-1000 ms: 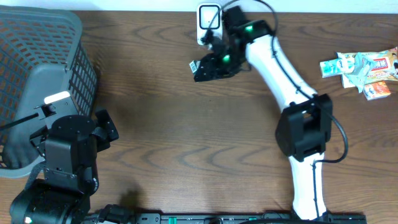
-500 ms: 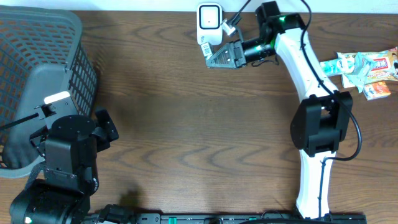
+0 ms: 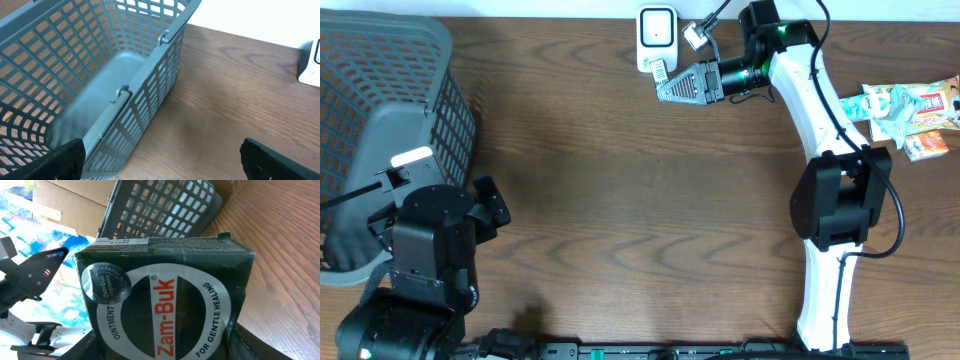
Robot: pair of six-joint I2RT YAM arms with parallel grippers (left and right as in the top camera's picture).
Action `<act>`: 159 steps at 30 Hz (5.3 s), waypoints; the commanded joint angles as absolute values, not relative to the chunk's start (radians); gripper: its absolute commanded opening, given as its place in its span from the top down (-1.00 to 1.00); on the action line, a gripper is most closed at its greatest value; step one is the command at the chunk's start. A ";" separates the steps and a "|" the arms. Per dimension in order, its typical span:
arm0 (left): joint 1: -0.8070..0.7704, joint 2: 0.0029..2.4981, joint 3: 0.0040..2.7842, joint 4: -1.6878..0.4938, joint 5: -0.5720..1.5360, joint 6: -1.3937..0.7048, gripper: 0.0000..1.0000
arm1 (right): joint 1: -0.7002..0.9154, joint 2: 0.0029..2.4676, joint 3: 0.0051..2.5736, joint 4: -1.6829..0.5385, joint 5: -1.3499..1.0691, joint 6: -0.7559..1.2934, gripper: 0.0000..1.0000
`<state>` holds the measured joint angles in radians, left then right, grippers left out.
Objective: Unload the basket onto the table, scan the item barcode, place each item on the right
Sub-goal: 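Rotate and hold the Zam-Buk tin in front of the scanner, then carry the tin to the right edge and release it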
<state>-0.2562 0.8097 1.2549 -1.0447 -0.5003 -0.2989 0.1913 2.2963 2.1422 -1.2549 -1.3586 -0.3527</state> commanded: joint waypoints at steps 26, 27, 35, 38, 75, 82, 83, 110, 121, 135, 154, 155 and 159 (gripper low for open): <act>-0.254 0.810 1.264 -1.047 -0.509 -0.301 -0.96 | 0.301 2.290 2.145 -1.180 -0.737 -0.111 0.01; -0.254 0.810 1.264 -1.047 -0.509 -0.301 -0.95 | 0.315 2.290 2.145 -1.161 -0.622 -0.059 0.02; -0.254 0.810 1.264 -1.047 -0.509 -0.301 -0.95 | 0.412 2.291 2.145 -1.037 0.274 0.171 0.02; -0.254 0.810 1.264 -1.047 -0.509 -0.301 -0.96 | 0.433 2.293 2.145 -0.970 0.458 0.171 0.00; -0.254 0.810 1.264 -1.047 -0.509 -0.301 -0.96 | 0.482 2.408 2.145 -0.090 0.626 -0.551 -0.03; -0.254 0.810 1.264 -1.047 -0.509 -0.301 -0.96 | 0.509 2.501 2.145 0.064 0.638 -0.671 -0.04; -0.254 0.810 1.264 -1.047 -0.509 -0.301 -0.96 | 0.511 2.512 2.145 0.080 0.638 -0.671 -0.04; -0.254 0.810 1.264 -1.047 -0.509 -0.301 -0.96 | 0.461 2.588 2.145 0.136 0.696 -0.876 -0.03; -0.254 0.810 1.264 -1.047 -0.509 -0.301 -0.96 | 0.446 2.577 2.145 0.134 0.744 -0.872 -0.03; -0.254 0.810 1.264 -1.047 -0.509 -0.301 -0.96 | 0.301 2.324 2.145 -0.021 0.918 -0.651 -0.01; -0.254 0.810 1.264 -1.047 -0.509 -0.301 -0.95 | -0.238 2.265 2.145 -0.839 0.697 -0.073 -0.31; -0.254 0.810 1.264 -1.047 -0.509 -0.301 -0.95 | -0.249 2.265 2.145 -0.845 0.687 -0.066 -0.41; -0.254 0.810 1.264 -1.047 -0.509 -0.301 -0.96 | -0.284 2.265 2.145 -0.857 0.634 -0.036 -0.86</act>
